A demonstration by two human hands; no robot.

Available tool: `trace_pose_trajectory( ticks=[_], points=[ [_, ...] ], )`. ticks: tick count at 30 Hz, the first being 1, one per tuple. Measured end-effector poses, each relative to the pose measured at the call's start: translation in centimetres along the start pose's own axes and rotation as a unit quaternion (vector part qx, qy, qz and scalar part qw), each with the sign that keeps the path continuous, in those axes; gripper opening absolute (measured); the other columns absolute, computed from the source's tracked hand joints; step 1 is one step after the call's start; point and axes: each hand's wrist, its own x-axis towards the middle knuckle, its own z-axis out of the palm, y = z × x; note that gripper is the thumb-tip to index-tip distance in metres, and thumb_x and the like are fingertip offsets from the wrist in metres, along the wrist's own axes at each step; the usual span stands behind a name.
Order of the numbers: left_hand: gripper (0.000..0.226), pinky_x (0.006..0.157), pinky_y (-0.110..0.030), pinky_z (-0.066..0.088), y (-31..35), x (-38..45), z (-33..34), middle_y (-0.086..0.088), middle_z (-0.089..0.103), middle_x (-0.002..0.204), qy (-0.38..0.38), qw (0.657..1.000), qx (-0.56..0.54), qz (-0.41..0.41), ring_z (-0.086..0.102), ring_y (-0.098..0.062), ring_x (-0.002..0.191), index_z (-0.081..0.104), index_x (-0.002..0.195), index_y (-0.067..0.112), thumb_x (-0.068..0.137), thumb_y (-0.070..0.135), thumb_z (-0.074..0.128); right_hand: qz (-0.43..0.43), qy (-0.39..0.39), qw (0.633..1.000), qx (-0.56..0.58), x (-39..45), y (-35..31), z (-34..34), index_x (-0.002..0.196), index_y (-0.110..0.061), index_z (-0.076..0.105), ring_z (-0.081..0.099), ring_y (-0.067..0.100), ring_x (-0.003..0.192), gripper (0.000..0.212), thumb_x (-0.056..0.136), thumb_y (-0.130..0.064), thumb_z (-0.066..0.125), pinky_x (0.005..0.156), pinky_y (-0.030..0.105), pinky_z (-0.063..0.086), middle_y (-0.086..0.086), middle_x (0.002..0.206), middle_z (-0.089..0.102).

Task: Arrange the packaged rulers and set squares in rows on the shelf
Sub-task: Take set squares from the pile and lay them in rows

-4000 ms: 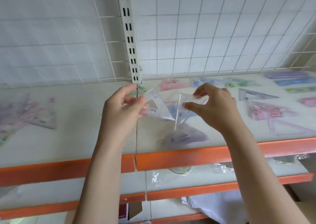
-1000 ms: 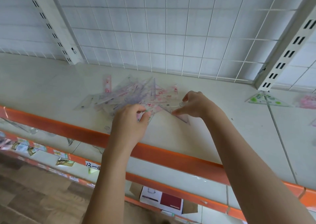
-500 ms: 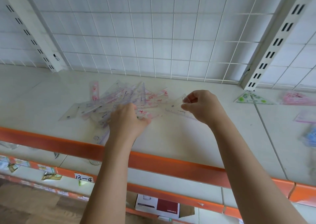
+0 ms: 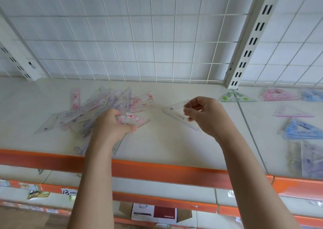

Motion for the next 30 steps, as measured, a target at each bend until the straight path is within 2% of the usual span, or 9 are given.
trace_pose_trajectory(
  ticks=[2,5,9,13,16,19,22,26,30],
  points=[
    [0.034,0.061,-0.027,0.039,0.1,-0.5,0.4,-0.007,0.055,0.075,0.015,0.999,-0.005,0.037,0.05,-0.021,0.068,0.065,0.093,0.003,0.068,0.024,0.076,-0.005,0.006,1.0,0.006,-0.5,0.3,-0.8,0.084,-0.021,0.064,0.065,0.007,0.068,0.007,0.088,-0.017,0.061,0.04,0.005,0.033,-0.005,0.08,0.067],
    [0.025,0.052,-0.029,0.022,1.0,-1.7,1.0,-0.01,0.041,0.059,0.04,0.996,-0.012,0.083,0.034,-0.021,0.058,0.06,0.074,-0.003,0.081,0.019,0.067,-0.01,0.014,1.0,0.015,-1.1,0.9,-2.2,0.084,-0.023,0.063,0.066,0.007,0.071,0.007,0.089,-0.019,0.06,0.046,0.007,0.037,-0.006,0.081,0.069],
    [0.021,0.06,-0.029,0.033,3.2,-3.6,1.8,-0.022,0.062,0.07,0.032,0.987,-0.081,0.136,0.05,-0.02,0.064,0.067,0.078,0.005,0.082,0.027,0.065,-0.028,0.032,0.998,0.054,-2.5,1.9,-5.0,0.083,-0.027,0.064,0.065,0.005,0.068,0.014,0.089,-0.015,0.06,0.068,0.023,0.049,-0.006,0.077,0.07],
    [0.01,0.064,-0.027,0.039,7.6,-6.7,4.0,-0.009,0.069,0.072,-0.007,0.969,-0.172,0.175,0.057,-0.015,0.065,0.064,0.08,0.016,0.08,0.023,0.071,-0.046,0.069,0.995,0.048,-4.0,3.9,-9.6,0.083,-0.027,0.063,0.066,0.005,0.068,0.015,0.088,-0.013,0.062,0.074,0.032,0.051,-0.007,0.07,0.071],
    [0.015,0.057,-0.016,0.045,11.5,-9.1,6.9,0.013,0.069,0.063,-0.044,0.955,-0.218,0.194,0.062,0.0,0.057,0.057,0.081,0.028,0.085,0.015,0.065,-0.035,0.101,0.994,0.027,-5.1,5.8,-13.8,0.085,-0.027,0.061,0.066,0.006,0.066,0.015,0.089,-0.013,0.06,0.076,0.034,0.05,-0.005,0.074,0.069],
    [0.013,0.052,-0.006,0.042,14.7,-11.3,9.5,0.011,0.068,0.064,-0.062,0.943,-0.253,0.209,0.06,0.005,0.052,0.059,0.082,0.026,0.091,0.018,0.058,-0.013,0.118,0.993,0.024,-6.3,7.6,-17.9,0.086,-0.029,0.064,0.063,0.006,0.065,0.018,0.09,-0.012,0.058,0.076,0.03,0.048,-0.005,0.075,0.068],
    [0.014,0.052,-0.009,0.044,16.2,-12.3,11.0,0.012,0.068,0.063,-0.059,0.942,-0.273,0.189,0.058,0.001,0.052,0.062,0.083,0.025,0.094,0.023,0.054,0.015,0.128,0.992,0.019,-7.2,9.2,-20.2,0.09,-0.029,0.068,0.061,0.002,0.061,0.017,0.091,-0.015,0.058,0.07,0.025,0.048,-0.005,0.074,0.068],
    [0.013,0.05,-0.014,0.046,17.6,-13.3,13.2,0.004,0.067,0.071,-0.069,0.925,-0.345,0.141,0.056,-0.005,0.053,0.065,0.086,0.02,0.094,0.019,0.055,0.052,0.073,0.996,-0.017,-8.0,11.3,-22.4,0.085,-0.028,0.067,0.059,0.007,0.059,0.019,0.09,-0.012,0.058,0.065,0.025,0.047,0.0,0.073,0.067],
    [0.014,0.051,-0.014,0.047,18.7,-14.0,14.8,0.003,0.066,0.077,-0.073,0.921,-0.363,0.121,0.058,-0.004,0.052,0.065,0.091,0.021,0.094,0.015,0.053,0.07,-0.016,0.993,-0.095,-7.9,12.6,-23.2,0.089,-0.028,0.067,0.061,0.007,0.061,0.012,0.088,-0.018,0.062,0.068,0.03,0.05,-0.006,0.068,0.067]
  ],
)
